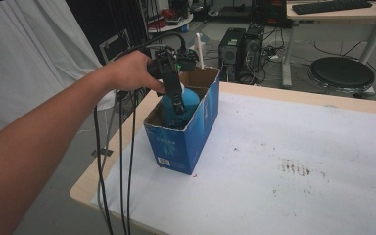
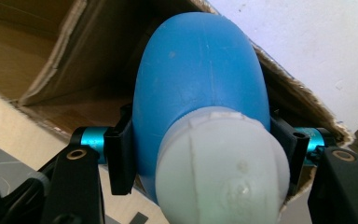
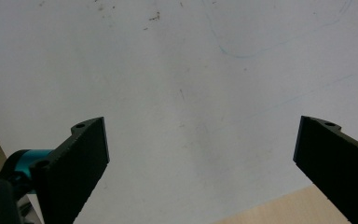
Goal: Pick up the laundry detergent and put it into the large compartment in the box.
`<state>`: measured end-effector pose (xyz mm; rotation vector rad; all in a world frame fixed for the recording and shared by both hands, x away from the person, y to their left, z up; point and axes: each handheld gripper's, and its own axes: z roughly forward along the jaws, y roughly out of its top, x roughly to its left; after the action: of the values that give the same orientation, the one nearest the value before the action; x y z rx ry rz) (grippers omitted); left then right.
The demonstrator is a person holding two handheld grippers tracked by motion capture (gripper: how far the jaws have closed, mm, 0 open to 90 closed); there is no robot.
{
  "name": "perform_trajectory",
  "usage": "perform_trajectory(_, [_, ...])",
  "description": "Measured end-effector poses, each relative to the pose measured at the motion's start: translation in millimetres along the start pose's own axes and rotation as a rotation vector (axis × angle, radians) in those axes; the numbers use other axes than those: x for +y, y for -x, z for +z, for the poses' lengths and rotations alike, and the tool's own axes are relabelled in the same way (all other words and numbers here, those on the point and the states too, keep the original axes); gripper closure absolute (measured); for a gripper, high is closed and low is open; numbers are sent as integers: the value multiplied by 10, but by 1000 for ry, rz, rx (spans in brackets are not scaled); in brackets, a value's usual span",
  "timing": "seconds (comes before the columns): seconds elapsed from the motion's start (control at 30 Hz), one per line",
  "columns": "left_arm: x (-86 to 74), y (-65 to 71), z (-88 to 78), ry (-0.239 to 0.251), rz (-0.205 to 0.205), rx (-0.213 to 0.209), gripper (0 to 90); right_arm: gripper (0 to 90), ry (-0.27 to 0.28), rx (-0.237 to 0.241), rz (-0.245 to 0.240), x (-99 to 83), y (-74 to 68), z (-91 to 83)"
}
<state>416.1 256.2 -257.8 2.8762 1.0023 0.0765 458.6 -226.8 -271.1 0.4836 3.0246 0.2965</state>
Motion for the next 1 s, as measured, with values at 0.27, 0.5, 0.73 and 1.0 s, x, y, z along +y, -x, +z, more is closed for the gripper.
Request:
perform_trajectory(0.27, [-32,-18,151,-11,-11,-10,382,23,0,2,1,-9,5,21])
perform_trajectory(0.5, [-32,-38,224,-15,-7,-19,382,23,1,3,-7,-2,4,26])
perform_trajectory(0.73, [-63,-70,237,-5,7,-40,381,23,-3,3,2,-9,-2,25])
perform_trajectory(1.0, [-74,-94,232,5,0,-59,378,23,0,3,-5,-1,-7,26])
